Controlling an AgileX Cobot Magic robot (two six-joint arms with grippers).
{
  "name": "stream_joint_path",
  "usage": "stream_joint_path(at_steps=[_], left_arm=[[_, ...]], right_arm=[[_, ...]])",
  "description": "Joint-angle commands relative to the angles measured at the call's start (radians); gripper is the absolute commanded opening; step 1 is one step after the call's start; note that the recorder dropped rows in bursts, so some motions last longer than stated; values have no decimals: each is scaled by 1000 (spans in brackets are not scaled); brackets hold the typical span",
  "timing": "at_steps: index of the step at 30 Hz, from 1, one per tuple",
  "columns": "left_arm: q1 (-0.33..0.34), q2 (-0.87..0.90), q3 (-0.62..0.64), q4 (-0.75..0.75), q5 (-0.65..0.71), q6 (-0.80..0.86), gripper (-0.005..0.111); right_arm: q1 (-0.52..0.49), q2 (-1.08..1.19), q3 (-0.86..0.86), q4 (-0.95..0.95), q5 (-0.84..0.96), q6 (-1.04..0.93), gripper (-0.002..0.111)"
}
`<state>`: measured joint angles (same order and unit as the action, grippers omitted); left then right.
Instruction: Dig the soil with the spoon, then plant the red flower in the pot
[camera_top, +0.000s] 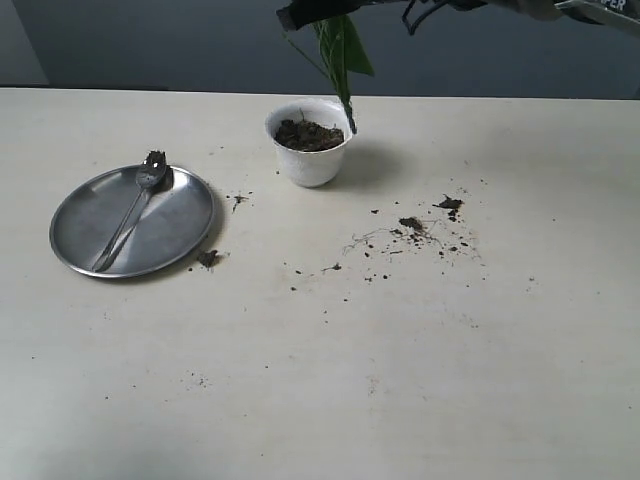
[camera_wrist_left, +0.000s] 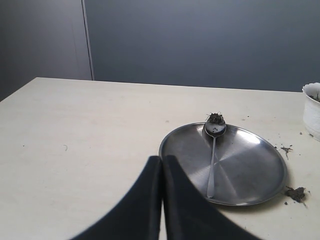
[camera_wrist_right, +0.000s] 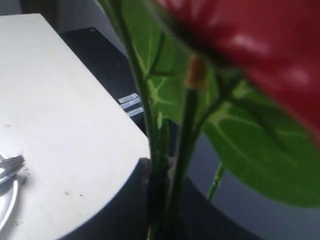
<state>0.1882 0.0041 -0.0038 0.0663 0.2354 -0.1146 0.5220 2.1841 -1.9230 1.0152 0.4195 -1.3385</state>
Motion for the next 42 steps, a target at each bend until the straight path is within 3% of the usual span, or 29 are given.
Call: stream_joint_path(at_steps=[1, 10, 22, 30, 42], left_arm=[[1, -4, 4, -3, -5, -7, 1], [1, -4, 4, -3, -3, -7, 1], [1, -4, 4, -3, -3, -7, 1], [1, -4, 4, -3, -3, -7, 1], [1, -4, 4, -3, -3, -7, 1]], right_arm=[[18, -24, -7, -251, -63, 258, -1], [84, -26, -7, -708, -199, 719, -1], [119, -26, 64, -1587, -524, 1780, -1], [117, -26, 164, -1632, -693, 1809, -1], [97, 19, 176, -1636, -725, 1683, -1]])
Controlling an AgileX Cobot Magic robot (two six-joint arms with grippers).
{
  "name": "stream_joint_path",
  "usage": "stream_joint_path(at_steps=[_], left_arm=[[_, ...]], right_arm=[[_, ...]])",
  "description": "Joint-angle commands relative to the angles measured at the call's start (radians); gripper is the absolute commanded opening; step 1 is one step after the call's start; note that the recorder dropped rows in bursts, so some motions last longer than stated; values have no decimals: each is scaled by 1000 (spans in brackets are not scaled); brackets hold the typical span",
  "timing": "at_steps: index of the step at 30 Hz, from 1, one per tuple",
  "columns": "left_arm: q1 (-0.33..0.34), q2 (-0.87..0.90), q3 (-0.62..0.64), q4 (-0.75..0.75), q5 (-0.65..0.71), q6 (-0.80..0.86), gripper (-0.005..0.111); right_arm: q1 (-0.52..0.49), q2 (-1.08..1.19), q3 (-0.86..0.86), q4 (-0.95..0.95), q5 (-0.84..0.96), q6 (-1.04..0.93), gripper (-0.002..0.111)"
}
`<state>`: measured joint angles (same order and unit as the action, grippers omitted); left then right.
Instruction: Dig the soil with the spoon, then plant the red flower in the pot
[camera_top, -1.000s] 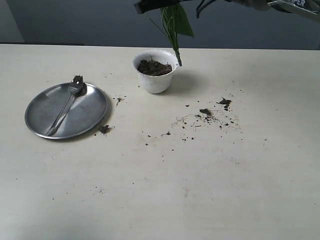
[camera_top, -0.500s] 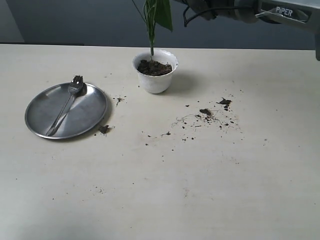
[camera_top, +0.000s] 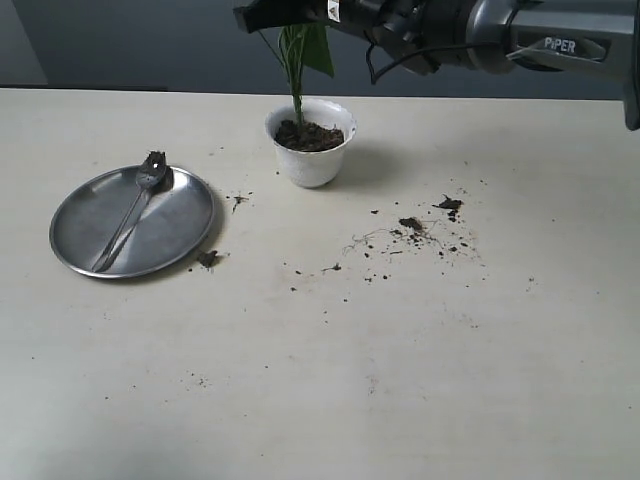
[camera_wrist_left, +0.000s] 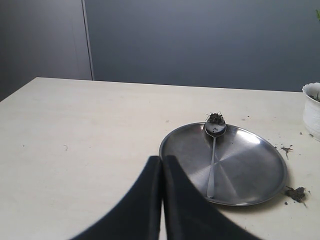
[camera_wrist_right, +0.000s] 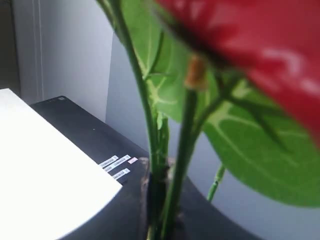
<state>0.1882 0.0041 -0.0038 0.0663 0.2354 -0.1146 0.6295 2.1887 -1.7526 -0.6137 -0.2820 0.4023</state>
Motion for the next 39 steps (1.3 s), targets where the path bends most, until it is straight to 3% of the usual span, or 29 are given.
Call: stream_joint_path(at_steps=[1, 31, 39], left_arm=[[1, -4, 4, -3, -3, -7, 1], [1, -4, 4, -3, -5, -7, 1], [1, -4, 4, -3, -5, -7, 1]], right_arm=[[-12, 19, 5, -7, -26, -64, -1], [-30, 129, 5, 20, -131, -123, -1], [-30, 120, 104, 91, -195, -188, -1]])
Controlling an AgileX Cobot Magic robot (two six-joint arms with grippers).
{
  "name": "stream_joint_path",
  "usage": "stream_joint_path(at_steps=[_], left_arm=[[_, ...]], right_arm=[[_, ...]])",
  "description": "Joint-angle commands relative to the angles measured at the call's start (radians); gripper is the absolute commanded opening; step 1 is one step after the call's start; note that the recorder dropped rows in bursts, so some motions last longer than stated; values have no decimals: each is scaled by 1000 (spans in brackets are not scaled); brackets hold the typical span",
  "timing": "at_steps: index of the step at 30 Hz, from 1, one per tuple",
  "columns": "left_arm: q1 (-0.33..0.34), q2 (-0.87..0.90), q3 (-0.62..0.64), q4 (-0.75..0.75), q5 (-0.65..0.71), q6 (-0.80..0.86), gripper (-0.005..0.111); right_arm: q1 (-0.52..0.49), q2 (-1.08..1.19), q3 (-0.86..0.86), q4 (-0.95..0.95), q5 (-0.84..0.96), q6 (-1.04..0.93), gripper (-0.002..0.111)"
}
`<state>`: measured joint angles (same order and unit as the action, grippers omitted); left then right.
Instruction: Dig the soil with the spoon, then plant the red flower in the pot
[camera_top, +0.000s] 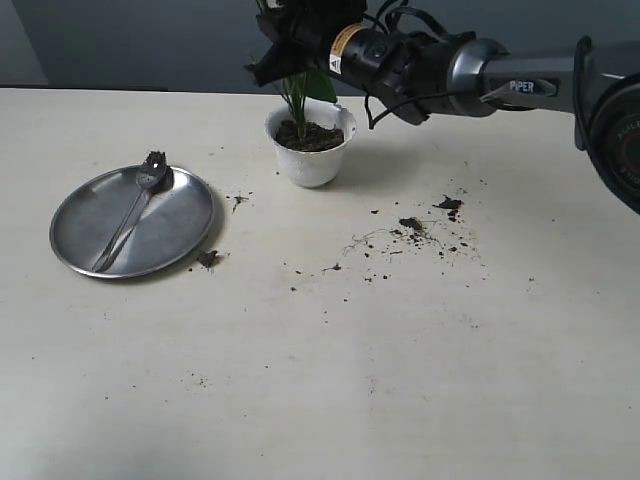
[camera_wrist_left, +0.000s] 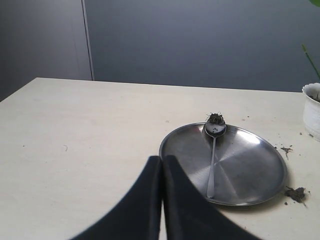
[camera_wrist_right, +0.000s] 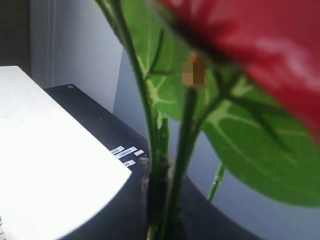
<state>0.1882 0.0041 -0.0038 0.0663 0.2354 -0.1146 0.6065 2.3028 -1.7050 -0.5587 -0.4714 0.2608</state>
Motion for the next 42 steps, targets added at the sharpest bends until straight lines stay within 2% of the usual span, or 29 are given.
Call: stream_joint_path(at_steps=[1, 11, 22, 42], left_arm=[[1, -4, 4, -3, -5, -7, 1], [1, -4, 4, -3, -5, -7, 1], [1, -4, 4, -3, -5, -7, 1], [1, -4, 4, -3, -5, -7, 1]], right_arm=[[-7, 6, 62, 41, -4, -48, -1], [-13, 12, 64, 41, 37, -48, -1], [-17, 16, 154, 78, -7, -88, -1], [-18, 83, 154, 86, 63, -90, -1]])
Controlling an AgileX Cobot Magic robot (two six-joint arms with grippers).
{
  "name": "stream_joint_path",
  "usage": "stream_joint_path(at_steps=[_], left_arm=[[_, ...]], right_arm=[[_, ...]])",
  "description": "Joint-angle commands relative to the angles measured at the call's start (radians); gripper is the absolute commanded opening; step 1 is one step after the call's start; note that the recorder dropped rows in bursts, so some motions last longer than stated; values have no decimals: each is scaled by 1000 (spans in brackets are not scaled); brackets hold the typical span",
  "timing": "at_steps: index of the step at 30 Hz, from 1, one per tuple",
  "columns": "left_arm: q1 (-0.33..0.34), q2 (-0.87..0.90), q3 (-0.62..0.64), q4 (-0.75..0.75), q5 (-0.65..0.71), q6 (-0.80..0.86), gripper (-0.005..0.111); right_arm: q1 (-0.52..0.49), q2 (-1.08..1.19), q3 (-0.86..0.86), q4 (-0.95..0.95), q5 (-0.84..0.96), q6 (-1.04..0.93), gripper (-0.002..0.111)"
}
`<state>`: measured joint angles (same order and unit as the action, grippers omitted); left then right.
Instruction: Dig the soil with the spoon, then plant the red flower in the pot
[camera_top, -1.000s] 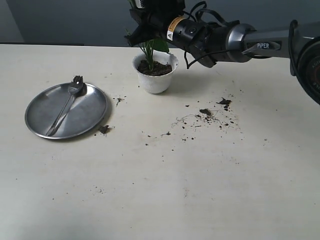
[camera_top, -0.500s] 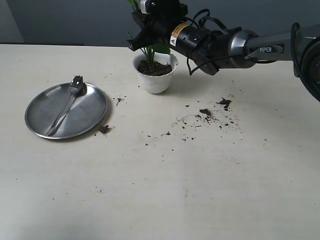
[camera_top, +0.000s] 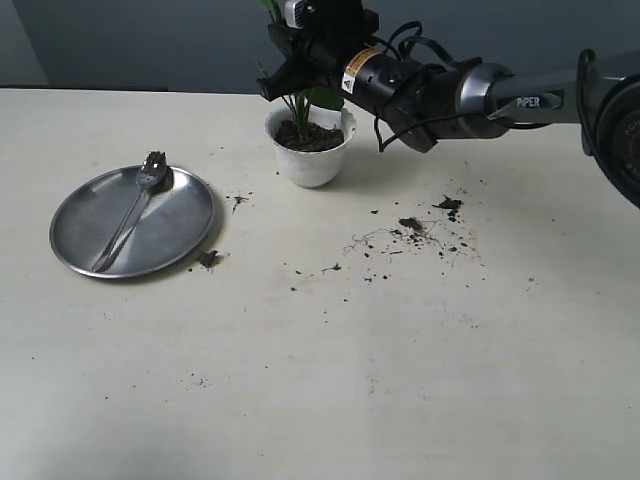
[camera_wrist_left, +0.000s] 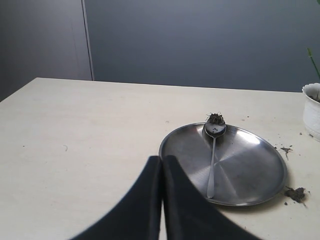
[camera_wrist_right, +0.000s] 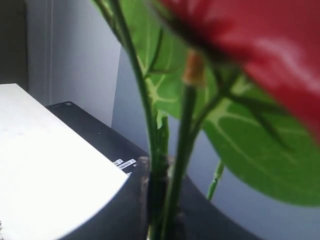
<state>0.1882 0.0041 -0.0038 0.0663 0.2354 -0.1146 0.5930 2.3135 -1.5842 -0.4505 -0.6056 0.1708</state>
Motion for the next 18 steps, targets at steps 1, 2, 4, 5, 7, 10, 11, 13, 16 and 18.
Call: stream_joint_path(at_steps=[1, 2, 4, 5, 7, 10, 11, 13, 16, 18], left_arm=[[1, -4, 4, -3, -5, -7, 1], [1, -4, 4, -3, -5, -7, 1], [1, -4, 4, -3, -5, -7, 1], [1, -4, 4, -3, -5, -7, 1], [1, -4, 4, -3, -5, -7, 1], [1, -4, 4, -3, -5, -7, 1], [1, -4, 4, -3, -5, -7, 1], [1, -4, 4, -3, -5, -7, 1], [1, -4, 4, -3, -5, -7, 1], [1, -4, 4, -3, -5, -7, 1]], right_arm=[[-4, 74, 33, -22, 200, 0, -1], [-4, 77, 33, -22, 206, 0, -1], [-4, 87, 33, -22, 218, -15, -1], [-4, 94, 33, -22, 228, -17, -1], [-4, 104, 33, -22, 231, -17, -1], [3, 105, 33, -22, 236, -19, -1], [5, 105, 33, -22, 236, -21, -1], [10, 105, 33, -22, 234, -21, -1], [13, 105, 33, -22, 234, -21, -1], [13, 102, 33, -22, 236, -21, -1]])
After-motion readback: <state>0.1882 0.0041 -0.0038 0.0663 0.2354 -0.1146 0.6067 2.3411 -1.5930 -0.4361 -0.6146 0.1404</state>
